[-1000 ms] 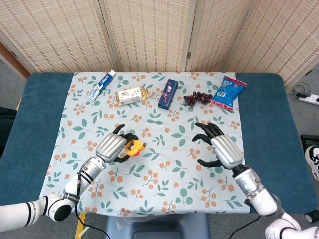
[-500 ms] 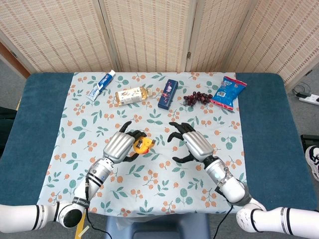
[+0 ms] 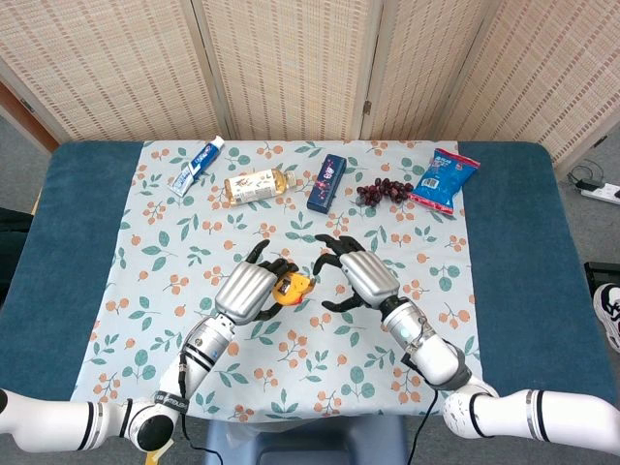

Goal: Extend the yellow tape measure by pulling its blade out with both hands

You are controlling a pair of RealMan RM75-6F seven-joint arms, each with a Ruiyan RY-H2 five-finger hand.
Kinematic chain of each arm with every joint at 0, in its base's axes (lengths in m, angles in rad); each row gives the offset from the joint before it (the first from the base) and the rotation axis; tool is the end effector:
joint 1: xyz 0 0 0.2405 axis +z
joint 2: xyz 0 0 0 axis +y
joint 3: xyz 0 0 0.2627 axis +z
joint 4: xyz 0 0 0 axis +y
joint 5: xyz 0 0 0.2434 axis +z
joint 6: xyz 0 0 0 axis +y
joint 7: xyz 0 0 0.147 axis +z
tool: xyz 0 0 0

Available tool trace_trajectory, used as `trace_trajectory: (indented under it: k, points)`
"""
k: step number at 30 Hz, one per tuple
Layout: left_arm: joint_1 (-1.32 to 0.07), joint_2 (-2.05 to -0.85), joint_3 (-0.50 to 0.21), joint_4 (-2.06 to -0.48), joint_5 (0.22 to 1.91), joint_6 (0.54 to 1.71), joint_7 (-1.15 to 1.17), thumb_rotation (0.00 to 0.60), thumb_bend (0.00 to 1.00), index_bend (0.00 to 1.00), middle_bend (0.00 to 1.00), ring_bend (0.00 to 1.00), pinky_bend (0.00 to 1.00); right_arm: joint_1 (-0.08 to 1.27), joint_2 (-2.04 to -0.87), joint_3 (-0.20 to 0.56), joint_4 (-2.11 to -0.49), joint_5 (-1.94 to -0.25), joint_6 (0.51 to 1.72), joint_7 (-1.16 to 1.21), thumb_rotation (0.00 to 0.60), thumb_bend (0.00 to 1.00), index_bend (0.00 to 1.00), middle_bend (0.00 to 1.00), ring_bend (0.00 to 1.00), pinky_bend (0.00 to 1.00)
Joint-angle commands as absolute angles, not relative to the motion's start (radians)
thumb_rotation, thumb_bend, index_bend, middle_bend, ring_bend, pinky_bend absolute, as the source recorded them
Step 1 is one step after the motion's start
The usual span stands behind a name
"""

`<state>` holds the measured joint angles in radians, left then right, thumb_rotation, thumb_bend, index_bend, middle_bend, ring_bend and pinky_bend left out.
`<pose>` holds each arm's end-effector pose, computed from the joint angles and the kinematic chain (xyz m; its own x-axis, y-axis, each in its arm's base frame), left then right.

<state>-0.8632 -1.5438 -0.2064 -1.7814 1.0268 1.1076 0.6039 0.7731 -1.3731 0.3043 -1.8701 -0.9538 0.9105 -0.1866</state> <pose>-0.0440 0.3207 -0.0390 0.4343 0.1622 0.8861 0.8008 -0.5200 -0.2973 -0.0679 -0.3342 -0.0035 0.0800 -0.4342 0.8972 -0.9403 -0.3317 -0.0768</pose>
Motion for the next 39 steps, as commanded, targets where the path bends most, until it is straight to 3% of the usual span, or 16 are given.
trace_trajectory:
  k: [1,17,28,39]
  points:
    - [-0.867,-1.55,-0.209,-1.783,1.023,1.113,0.611,0.6,0.4,0.65,0.59,0.46,0.06,0.784,-1.379,0.301,-1.866,-0.942,0.91,-0.191,0.6,0.24,0.43,0.1,0.14,0.06]
    - [-0.878,-1.563,-0.208,-1.784,0.998,1.124,0.64,0.6,0.41,0.65,0.59,0.46,0.05,0.814,-1.395,0.282,-1.851,-0.921,0.919,-0.184,0.6,0.24,0.45,0.11,0.14,0.06]
    - [-0.886,-1.57,-0.204,-1.764,0.982,1.123,0.655,0.6,0.41,0.65,0.59,0.46,0.05,0.817,-1.395,0.272,-1.848,-0.921,0.93,-0.172,0.6,0.24,0.57,0.14,0.13,0.06]
    - [-0.893,-1.585,-0.2,-1.741,0.968,1.116,0.661,0.6,0.41,0.65,0.59,0.46,0.05,0.819,-1.396,0.264,-1.833,-0.918,0.927,-0.156,0.6,0.24,0.62,0.16,0.13,0.06]
